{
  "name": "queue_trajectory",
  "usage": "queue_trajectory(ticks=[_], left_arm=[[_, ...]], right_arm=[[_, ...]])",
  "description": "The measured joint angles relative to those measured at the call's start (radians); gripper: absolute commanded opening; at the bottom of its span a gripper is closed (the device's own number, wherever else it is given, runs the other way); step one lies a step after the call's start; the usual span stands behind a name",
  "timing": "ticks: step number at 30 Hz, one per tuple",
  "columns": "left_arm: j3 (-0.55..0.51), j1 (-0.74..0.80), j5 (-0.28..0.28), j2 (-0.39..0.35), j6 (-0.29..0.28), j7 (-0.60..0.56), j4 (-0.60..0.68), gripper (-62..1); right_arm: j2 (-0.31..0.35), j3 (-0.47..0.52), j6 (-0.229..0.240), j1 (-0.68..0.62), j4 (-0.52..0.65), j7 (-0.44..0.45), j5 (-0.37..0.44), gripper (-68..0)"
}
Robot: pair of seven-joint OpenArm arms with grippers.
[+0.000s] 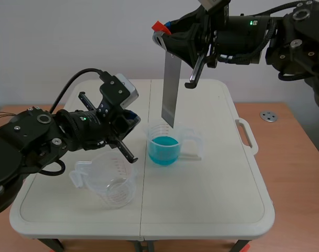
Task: Hold the metal plate by the orange handle, dip it into the blue solution, take it out and point at it, then put the plate back in the beaker on the left.
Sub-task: 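Raise the plate and point at it, then put the plate into the left beaker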
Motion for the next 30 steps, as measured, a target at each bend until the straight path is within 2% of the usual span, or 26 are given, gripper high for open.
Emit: queue_trajectory(ticks=[3,5,9,14,20,22,24,27,30], left_arm=[[0.001,0.003,-0.071,-0.033,0.011,0.0,0.016,-57.9],[0.005,0.012,-0.123,-0.092,0.053,0.0,0.055,-57.9],[-0.014,0.054,-0.229,-0.265,0.113,-0.001,0.163,-57.9],[-0.095,0.167,-0.347,-0.5,0.168,-0.003,0.25,-57.9],[-0.235,0.385,-0.463,-0.72,0.319,-0.03,0.251,-57.9],[-0.288,0.481,-0.492,-0.766,0.376,-0.029,0.248,-57.9],[-0.333,0.585,-0.497,-0.794,0.432,-0.03,0.241,-57.9],[-0.38,0.723,-0.497,-0.795,0.502,-0.031,0.214,-57.9],[-0.388,0.845,-0.497,-0.79,0.539,-0.071,0.167,-57.9]], right_arm=[[0.0,0.0,0.0,0.0,0.0,0.0,0.0,-66.2],[0.0,0.0,0.0,0.0,0.0,-0.001,0.0,-66.2],[0.0,0.0,0.0,0.0,0.0,-0.003,0.0,-66.2],[0.0,0.0,0.0,0.0,0.0,0.004,0.0,-66.2],[0.0,0.0,0.0,0.0,0.0,0.02,0.0,-66.2],[0.0,0.0,0.0,0.0,0.0,0.022,0.0,-66.2],[0.0,0.0,0.0,0.001,0.0,0.023,0.0,-66.2],[0.0,0.0,0.0,0.01,0.0,0.03,0.0,-66.2],[0.001,-0.01,0.0,0.029,0.0,0.042,0.0,-66.2]])
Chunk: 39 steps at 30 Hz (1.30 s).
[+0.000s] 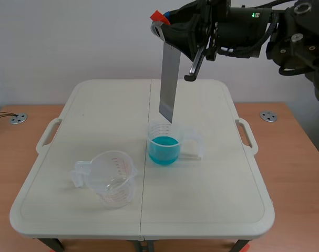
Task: Hold the metal plate by the orange handle, dip it into the blue solution, take it out and point at it, then put the plate back in the beaker on the left.
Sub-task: 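Put the plate into the left beaker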
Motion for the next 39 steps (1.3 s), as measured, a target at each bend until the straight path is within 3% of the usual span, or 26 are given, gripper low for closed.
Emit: queue_trajectory(ticks=[7,20,25,31,39], left_arm=[[0.0,0.201,0.0,0.068,0.003,-0.095,-0.108,-57.9],[0.029,0.342,0.016,0.26,-0.199,-0.115,-0.128,-57.9],[0.118,0.341,0.084,0.303,-0.253,-0.115,-0.127,-57.9],[0.245,0.341,0.159,0.357,-0.256,-0.115,-0.137,-57.9],[0.29,0.341,0.162,0.383,-0.255,-0.108,-0.142,-57.9]], right_arm=[[0.002,-0.062,0.0,0.03,0.0,0.028,0.03,-66.2],[0.008,-0.141,0.0,0.03,0.062,0.038,0.045,-66.2],[0.008,-0.17,0.0,0.03,0.109,0.042,0.045,-66.2],[0.008,-0.22,0.0,0.03,0.142,0.042,0.046,-66.2],[-0.004,-0.296,0.0,0.03,0.145,0.042,0.05,-66.2]])
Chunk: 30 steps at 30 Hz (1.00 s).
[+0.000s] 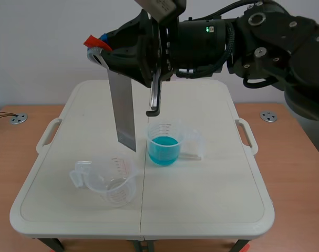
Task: Hold the metal plate by the orange handle, dip it into the blue solution, take it out and point at it, then put the plate back in the beaker on the left.
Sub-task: 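Put the plate into the left beaker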
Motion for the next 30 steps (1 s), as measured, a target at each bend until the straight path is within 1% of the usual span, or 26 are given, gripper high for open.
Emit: queue_trajectory(ticks=[6,13,17,20,30], left_arm=[[-0.001,-0.006,0.0,0.003,0.0,0.001,0.0,-57.9],[-0.003,-0.019,0.0,0.018,-0.001,0.0,0.0,-57.9],[-0.003,-0.019,0.0,0.018,-0.003,0.001,0.0,-57.9],[-0.003,-0.026,0.0,0.018,-0.003,0.023,0.0,-57.9],[-0.003,-0.031,0.0,0.018,-0.003,0.024,0.0,-57.9]], right_arm=[[-0.021,-0.046,0.0,0.001,0.0,0.005,0.0,-66.2],[-0.045,-0.089,0.0,0.034,0.0,0.006,0.0,-66.2],[-0.058,-0.095,0.0,0.037,0.0,0.006,0.0,-66.2],[-0.064,-0.095,0.0,0.037,0.0,0.006,0.0,-66.2],[-0.086,-0.095,0.0,0.036,0.0,-0.012,0.0,-66.2]])
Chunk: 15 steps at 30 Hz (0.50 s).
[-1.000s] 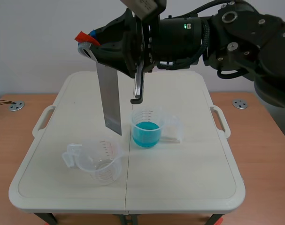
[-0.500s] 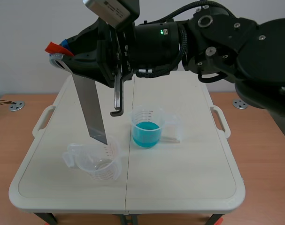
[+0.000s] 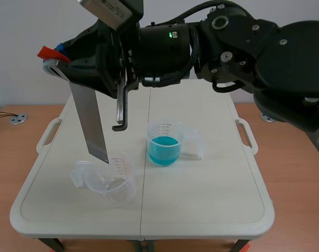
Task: Hold the metal plate by the orange handle, dip it into the blue solution, take it out and point at it, then put the plate back in the beaker on the left.
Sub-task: 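Put the plate into the left beaker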
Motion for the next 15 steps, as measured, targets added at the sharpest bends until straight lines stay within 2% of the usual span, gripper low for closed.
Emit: queue_trajectory(ticks=[15], left_arm=[[0.0,0.0,0.0,0.0,0.0,0.0,0.0,-57.9]], right_arm=[[-0.016,-0.001,0.0,0.0,-0.035,-0.008,0.0,-66.2]])
